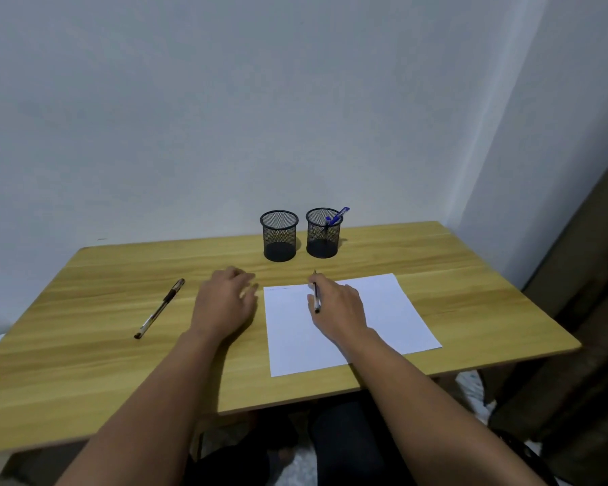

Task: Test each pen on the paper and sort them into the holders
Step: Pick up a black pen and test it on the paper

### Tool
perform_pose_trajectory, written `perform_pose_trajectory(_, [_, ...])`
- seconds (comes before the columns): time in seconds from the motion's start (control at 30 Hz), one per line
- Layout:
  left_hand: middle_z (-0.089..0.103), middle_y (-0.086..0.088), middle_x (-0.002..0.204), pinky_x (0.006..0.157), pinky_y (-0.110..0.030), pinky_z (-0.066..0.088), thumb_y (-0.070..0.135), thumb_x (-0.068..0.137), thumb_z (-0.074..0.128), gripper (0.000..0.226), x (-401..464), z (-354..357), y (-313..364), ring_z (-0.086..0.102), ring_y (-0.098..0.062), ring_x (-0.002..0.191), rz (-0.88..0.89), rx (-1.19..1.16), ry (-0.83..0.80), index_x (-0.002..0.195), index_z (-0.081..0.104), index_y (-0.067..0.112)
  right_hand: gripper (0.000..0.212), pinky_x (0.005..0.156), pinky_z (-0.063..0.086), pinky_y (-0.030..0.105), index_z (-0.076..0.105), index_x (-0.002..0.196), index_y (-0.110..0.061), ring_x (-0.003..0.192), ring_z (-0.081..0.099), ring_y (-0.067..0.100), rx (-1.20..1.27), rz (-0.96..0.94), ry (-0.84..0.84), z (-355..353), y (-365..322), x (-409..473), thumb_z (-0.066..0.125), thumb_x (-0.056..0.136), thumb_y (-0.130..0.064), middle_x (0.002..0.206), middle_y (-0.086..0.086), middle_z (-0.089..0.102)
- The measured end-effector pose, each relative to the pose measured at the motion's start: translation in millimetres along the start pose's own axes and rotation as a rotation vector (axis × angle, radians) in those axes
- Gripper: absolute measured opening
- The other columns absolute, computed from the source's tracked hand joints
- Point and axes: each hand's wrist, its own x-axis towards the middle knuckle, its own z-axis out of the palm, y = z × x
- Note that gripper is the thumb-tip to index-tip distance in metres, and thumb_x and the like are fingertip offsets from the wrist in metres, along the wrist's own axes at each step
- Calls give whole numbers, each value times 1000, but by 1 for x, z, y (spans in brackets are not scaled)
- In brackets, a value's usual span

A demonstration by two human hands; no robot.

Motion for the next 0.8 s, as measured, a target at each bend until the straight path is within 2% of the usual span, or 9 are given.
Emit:
perform_pose_trajectory(0.07, [66,0,128,88,-36,51,42,93,59,38,-6,6,16,58,-25,120,86,-85,-88,122,71,20,28,98,50,43,63,131,-20,98,70,27,-24,0,-15,0,-2,2,62,104,-25,109,-1,76])
perform_pose_trajectory(0.17, [58,0,142,95,-35,47,53,96,54,46,-10,16,25,47,-25,138,140,-31,-240,117,67,15,29,93,51,41,65,130,-23,102,70,23,23,35,26,-9,-7,7,64,103,-35,109,-5,76])
perform_pose_trajectory(0.27, [58,-4,140,98,-37,42,66,93,47,53,-11,19,21,43,-32,139,125,19,-304,96,59,14,18,78,57,43,71,102,-29,85,69,22,383,184,123,-24,-6,21,60,104,-43,87,-6,73])
perform_pose_trajectory(0.3, [57,-3,143,100,-37,41,71,90,42,61,-11,17,20,42,-31,141,114,11,-311,98,59,13,18,76,58,45,72,97,-32,82,70,24,535,247,134,-28,-5,29,59,103,-43,82,-4,73])
perform_pose_trajectory(0.37, [48,1,155,110,-35,36,71,90,42,71,-11,14,20,34,-25,149,109,0,-322,124,63,12,15,79,63,46,74,94,-39,78,73,25,758,360,154,-34,-2,44,60,99,-38,84,-1,77])
perform_pose_trajectory(0.47, [41,5,160,118,-34,29,69,93,44,74,-11,14,18,28,-21,152,121,0,-302,147,52,19,18,63,59,38,77,90,-17,62,65,22,956,447,113,-38,2,62,68,103,-24,79,3,76])
perform_pose_trajectory(0.53, [43,5,159,119,-35,28,76,87,32,85,-11,15,17,30,-22,151,123,0,-294,148,52,20,34,50,51,28,71,86,-2,50,57,17,1017,493,79,-38,1,70,69,105,-30,67,7,66])
perform_pose_trajectory(0.6, [45,3,157,119,-35,28,76,85,29,87,-12,16,15,33,-23,150,135,-12,-274,146,54,19,39,44,44,24,67,84,-3,45,52,14,1078,555,71,-29,5,72,65,107,-34,61,8,62])
perform_pose_trajectory(0.8, [49,5,154,117,-38,32,75,86,34,83,-13,17,10,39,-21,147,172,18,-238,141,59,19,28,43,34,24,65,87,-5,48,44,20,1165,561,30,-8,20,64,58,111,-17,64,17,56])
